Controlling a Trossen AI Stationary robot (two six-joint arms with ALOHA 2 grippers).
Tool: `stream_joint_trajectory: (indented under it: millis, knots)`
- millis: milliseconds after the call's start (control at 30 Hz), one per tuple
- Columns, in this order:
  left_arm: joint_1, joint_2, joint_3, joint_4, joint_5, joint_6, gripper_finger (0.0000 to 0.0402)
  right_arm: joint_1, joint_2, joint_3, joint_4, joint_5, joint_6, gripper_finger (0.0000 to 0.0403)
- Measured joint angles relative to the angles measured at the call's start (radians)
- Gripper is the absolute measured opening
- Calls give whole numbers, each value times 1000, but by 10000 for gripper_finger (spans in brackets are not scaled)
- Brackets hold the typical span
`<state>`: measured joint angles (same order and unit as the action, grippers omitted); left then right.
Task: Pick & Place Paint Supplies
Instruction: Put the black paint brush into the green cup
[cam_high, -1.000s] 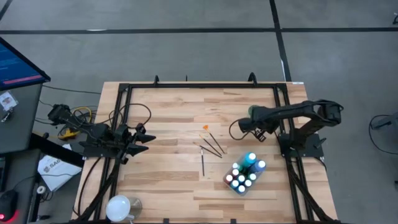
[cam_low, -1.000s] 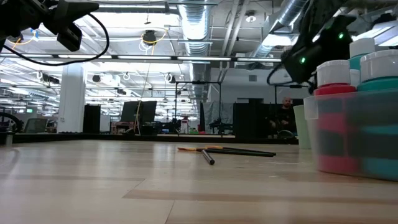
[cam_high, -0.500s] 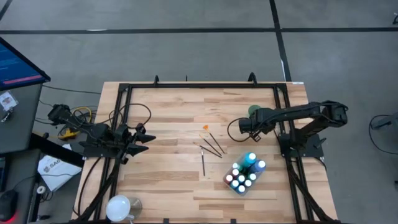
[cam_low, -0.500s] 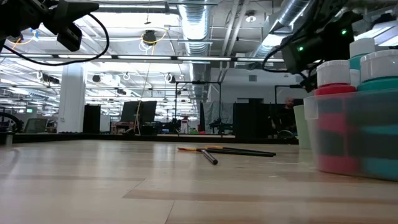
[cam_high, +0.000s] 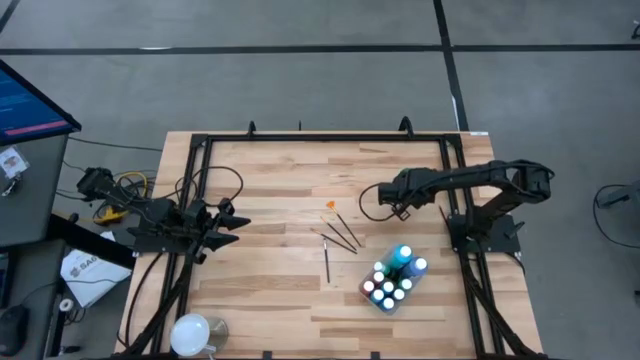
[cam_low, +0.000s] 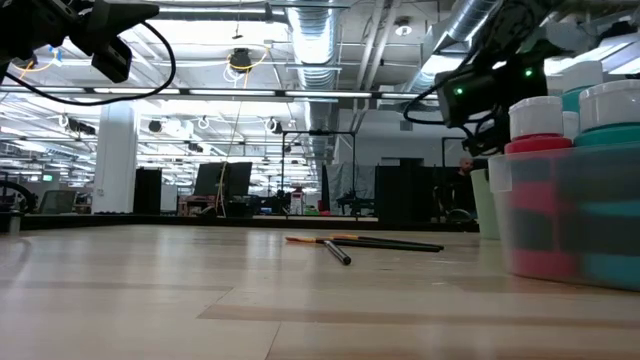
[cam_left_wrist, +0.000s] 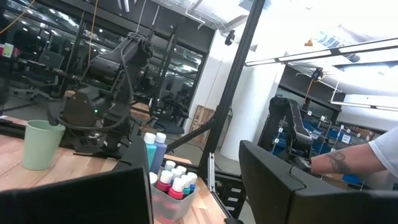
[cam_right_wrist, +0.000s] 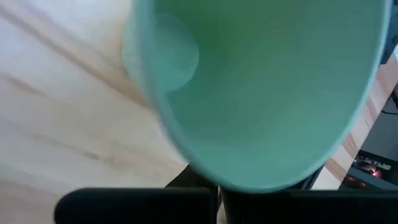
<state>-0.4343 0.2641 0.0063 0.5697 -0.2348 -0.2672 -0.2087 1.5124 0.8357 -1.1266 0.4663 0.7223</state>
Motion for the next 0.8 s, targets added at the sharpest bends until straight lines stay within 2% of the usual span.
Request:
stream_joint_trajectory:
  millis: [500, 800]
  knots:
    - [0, 0, 0, 0, 0, 0, 132, -95, 0, 0, 208, 3, -114, 0]
    - [0, 0, 0, 0, 0, 0, 132, -62, -35, 10, 144, -102, -180, 0]
